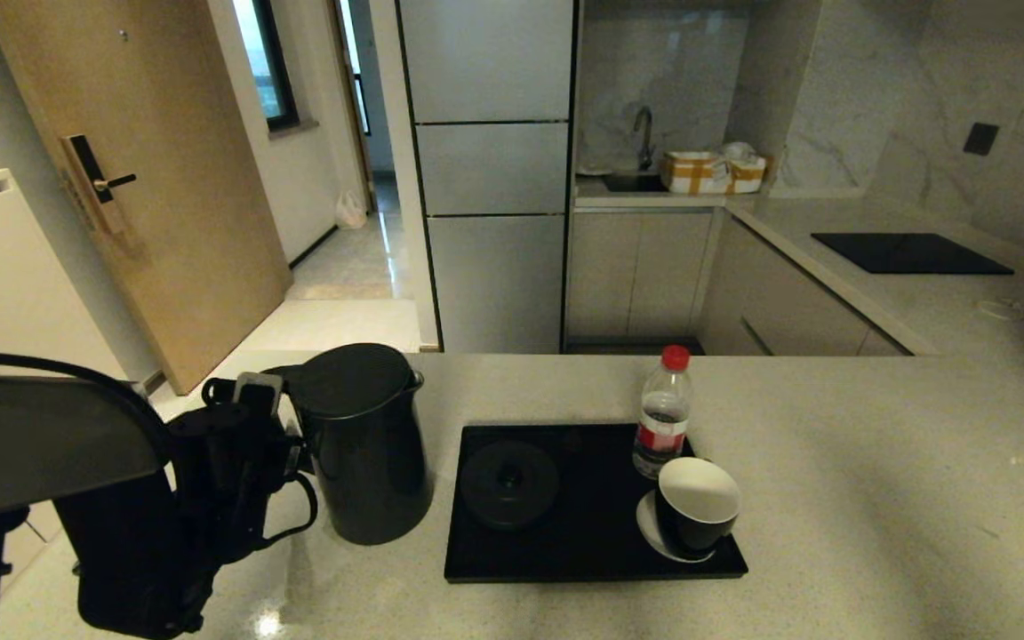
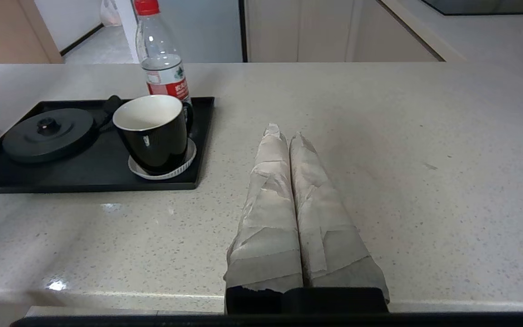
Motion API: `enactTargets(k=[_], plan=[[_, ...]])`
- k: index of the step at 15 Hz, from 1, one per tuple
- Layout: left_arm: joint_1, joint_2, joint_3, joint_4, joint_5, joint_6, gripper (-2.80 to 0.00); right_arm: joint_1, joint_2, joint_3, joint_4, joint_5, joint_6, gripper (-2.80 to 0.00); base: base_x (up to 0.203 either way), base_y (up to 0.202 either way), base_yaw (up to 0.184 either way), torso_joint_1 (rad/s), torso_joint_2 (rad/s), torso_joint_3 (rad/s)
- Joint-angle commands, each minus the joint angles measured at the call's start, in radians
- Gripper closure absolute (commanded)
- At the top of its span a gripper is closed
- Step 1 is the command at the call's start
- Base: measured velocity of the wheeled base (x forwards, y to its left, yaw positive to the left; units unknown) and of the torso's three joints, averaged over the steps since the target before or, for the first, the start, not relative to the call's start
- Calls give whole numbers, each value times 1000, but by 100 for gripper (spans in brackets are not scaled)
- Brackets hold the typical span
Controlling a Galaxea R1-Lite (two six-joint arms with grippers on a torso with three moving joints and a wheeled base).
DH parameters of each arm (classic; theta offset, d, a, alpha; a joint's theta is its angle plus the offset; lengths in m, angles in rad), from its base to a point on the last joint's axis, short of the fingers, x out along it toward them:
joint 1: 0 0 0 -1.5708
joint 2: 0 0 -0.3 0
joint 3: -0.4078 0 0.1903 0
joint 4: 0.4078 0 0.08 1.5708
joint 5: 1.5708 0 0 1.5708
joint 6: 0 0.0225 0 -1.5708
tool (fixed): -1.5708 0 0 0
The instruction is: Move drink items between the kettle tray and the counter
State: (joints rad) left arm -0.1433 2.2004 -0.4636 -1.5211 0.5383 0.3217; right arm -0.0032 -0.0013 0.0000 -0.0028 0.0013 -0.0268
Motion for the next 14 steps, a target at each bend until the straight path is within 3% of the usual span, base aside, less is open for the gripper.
enactTargets(k=[1, 5, 14], plan=[[-6, -5, 3, -9, 5, 2, 0, 0, 0, 0, 0, 0, -1, 0, 0, 0, 0, 0, 0, 0], [-48, -11, 11, -9, 11, -3, 0, 0, 0, 0, 0, 0, -1, 0, 0, 0, 0, 0, 0, 0], [-64, -30, 38, -9, 14, -28, 0, 0, 0, 0, 0, 0, -1, 0, 0, 0, 0, 0, 0, 0]])
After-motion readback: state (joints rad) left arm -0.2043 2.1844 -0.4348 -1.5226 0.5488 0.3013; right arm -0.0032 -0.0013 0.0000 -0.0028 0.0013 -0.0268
